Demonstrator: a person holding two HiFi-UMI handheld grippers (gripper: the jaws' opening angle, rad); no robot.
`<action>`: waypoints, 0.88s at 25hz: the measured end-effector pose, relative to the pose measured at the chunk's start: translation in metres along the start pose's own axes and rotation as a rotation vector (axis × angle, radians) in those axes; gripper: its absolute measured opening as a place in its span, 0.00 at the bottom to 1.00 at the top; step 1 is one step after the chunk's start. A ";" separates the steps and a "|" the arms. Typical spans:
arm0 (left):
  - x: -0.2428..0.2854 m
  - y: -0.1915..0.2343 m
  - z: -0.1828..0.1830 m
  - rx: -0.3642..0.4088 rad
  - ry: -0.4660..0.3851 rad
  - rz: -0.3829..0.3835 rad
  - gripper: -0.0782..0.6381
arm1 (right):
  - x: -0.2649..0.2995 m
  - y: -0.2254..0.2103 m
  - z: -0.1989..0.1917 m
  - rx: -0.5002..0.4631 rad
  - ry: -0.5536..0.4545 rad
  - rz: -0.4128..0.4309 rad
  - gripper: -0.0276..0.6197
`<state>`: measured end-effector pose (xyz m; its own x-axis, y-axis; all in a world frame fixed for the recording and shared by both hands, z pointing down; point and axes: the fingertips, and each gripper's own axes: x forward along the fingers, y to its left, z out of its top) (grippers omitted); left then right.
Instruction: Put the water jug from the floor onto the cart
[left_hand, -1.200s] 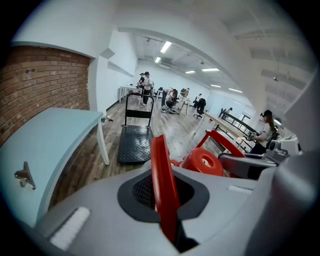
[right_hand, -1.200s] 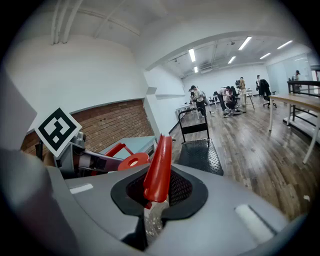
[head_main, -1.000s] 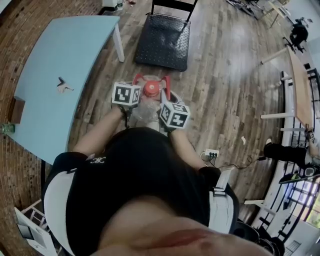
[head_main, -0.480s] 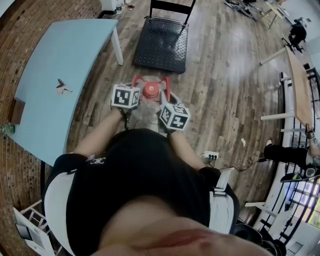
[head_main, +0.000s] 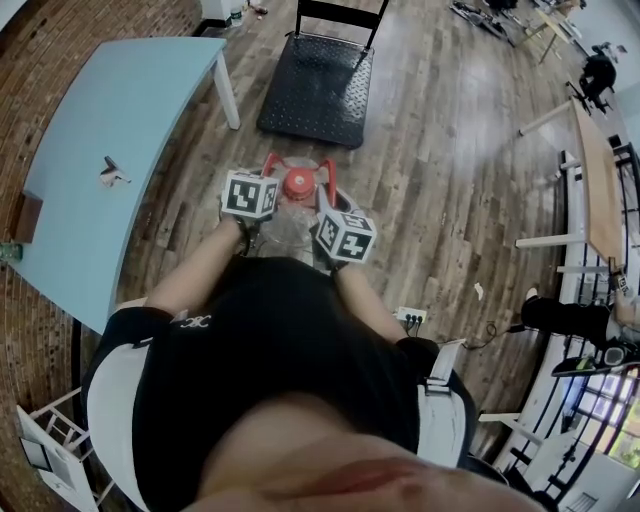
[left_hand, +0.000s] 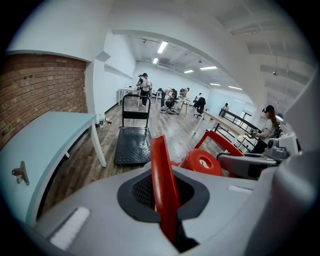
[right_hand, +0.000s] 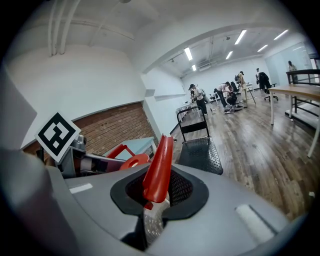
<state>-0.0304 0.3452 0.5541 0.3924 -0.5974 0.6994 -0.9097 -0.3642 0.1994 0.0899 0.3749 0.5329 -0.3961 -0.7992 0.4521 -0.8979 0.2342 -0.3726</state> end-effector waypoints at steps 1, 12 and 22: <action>0.001 -0.003 0.000 -0.004 0.000 0.004 0.11 | -0.001 -0.003 0.001 -0.001 0.001 0.003 0.13; 0.024 -0.007 0.002 -0.030 0.019 0.019 0.11 | 0.014 -0.023 0.003 -0.019 0.036 0.006 0.14; 0.076 0.013 0.033 -0.028 0.045 -0.047 0.12 | 0.064 -0.045 0.020 -0.020 0.083 -0.051 0.14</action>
<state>-0.0083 0.2715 0.5871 0.4285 -0.5470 0.7191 -0.8943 -0.3703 0.2512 0.1091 0.3021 0.5624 -0.3632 -0.7617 0.5365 -0.9208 0.2057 -0.3314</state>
